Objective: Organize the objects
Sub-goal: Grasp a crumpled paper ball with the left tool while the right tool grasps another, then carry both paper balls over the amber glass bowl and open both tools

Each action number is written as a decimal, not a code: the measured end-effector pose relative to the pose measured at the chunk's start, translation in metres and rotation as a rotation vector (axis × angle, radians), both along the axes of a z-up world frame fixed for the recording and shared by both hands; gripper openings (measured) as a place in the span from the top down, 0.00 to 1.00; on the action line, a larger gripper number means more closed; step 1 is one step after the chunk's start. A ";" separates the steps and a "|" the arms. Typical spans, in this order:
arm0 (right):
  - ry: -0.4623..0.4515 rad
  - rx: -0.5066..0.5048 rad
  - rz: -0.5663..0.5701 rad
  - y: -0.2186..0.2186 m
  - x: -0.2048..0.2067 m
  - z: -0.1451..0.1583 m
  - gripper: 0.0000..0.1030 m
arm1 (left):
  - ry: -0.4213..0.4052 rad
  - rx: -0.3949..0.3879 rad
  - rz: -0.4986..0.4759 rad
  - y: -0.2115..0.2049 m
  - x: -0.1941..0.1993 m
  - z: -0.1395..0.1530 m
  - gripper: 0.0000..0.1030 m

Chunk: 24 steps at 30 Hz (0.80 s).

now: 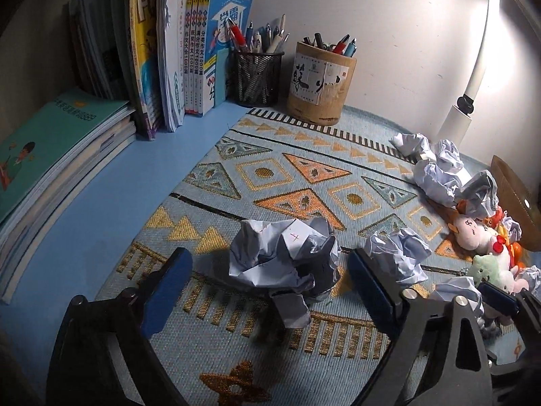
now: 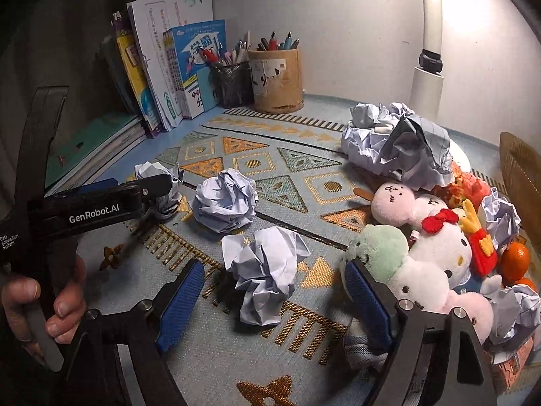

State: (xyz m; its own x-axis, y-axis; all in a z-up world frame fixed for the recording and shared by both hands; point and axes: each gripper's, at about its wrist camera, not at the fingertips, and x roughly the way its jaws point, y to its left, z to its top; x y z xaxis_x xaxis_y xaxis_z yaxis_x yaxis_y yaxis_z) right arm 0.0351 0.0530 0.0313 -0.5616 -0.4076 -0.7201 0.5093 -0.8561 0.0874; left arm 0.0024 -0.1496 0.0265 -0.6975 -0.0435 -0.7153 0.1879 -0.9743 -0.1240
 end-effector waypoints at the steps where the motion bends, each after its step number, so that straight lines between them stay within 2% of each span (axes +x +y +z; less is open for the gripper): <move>1: -0.003 0.000 0.012 -0.001 0.000 0.000 0.30 | -0.011 0.020 -0.013 0.001 -0.003 -0.003 0.36; 2: -0.008 0.002 0.022 -0.002 0.000 -0.001 0.40 | -0.020 0.030 -0.016 0.001 -0.003 -0.005 0.44; 3: -0.016 0.010 0.026 -0.004 -0.001 -0.002 0.57 | -0.007 0.028 -0.010 0.002 -0.001 -0.002 0.50; 4: -0.030 0.011 0.032 -0.004 -0.002 -0.003 0.64 | 0.007 0.031 -0.014 0.002 0.002 0.000 0.52; 7: -0.010 -0.027 0.030 0.005 0.002 0.002 0.65 | 0.036 0.067 -0.027 0.005 0.013 0.011 0.52; 9: 0.006 -0.053 0.024 0.014 0.009 0.012 0.65 | 0.061 0.056 -0.036 0.014 0.021 0.022 0.52; 14: 0.072 -0.122 -0.019 0.062 0.029 0.045 0.65 | 0.139 0.063 -0.115 0.055 0.035 0.057 0.52; 18: 0.140 -0.142 -0.142 0.126 0.034 0.074 0.65 | 0.184 0.077 -0.234 0.115 0.027 0.085 0.52; 24: 0.227 -0.134 -0.434 0.245 0.014 0.108 0.65 | 0.201 0.076 -0.464 0.244 -0.015 0.116 0.52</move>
